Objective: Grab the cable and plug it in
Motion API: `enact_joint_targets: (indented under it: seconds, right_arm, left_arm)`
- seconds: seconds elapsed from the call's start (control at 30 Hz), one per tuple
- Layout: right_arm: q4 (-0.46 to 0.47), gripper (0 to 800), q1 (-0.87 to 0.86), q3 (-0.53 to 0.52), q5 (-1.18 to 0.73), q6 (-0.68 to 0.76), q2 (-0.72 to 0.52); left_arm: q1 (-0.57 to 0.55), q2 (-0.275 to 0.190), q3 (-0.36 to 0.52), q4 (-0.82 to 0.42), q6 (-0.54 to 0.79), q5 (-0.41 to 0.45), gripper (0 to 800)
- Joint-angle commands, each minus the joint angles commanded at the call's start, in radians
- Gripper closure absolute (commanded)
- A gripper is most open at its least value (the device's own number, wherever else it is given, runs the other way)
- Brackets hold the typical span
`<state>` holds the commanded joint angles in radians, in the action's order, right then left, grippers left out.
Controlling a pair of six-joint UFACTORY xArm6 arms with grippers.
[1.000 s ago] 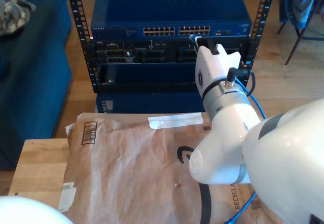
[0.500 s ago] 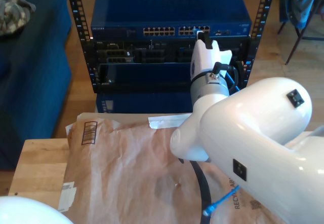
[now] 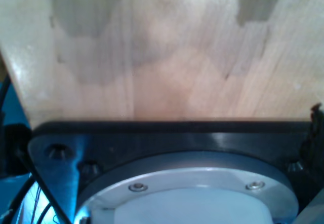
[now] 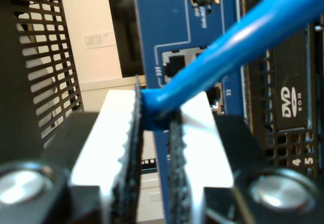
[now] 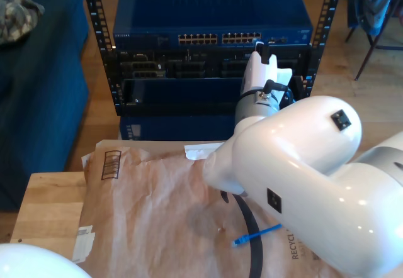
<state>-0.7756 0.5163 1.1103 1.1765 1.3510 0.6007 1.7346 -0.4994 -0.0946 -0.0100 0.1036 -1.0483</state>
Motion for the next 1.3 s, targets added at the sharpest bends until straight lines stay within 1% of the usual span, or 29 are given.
enact_joint_targets:
  seconds: [0.27,0.4,1.13,1.3]
  right_arm:
    - [0.0,800,-0.012,0.034,0.008,0.0,0.023]
    - [0.0,800,-0.012,0.077,0.008,-0.002,0.049]
    - [0.0,800,-0.026,0.095,0.006,-0.003,0.08]
    - [0.002,800,-0.026,0.135,0.006,-0.003,0.109]
  left_arm:
    - [0.0,0.0,0.0,0.0,0.0,0.0,0]
    - [0.0,0.0,0.0,0.0,0.0,0.0,0]
    - [0.0,0.0,0.0,0.0,0.0,0.0,0]
    - [0.0,0.0,0.0,0.0,0.0,0.0,0]
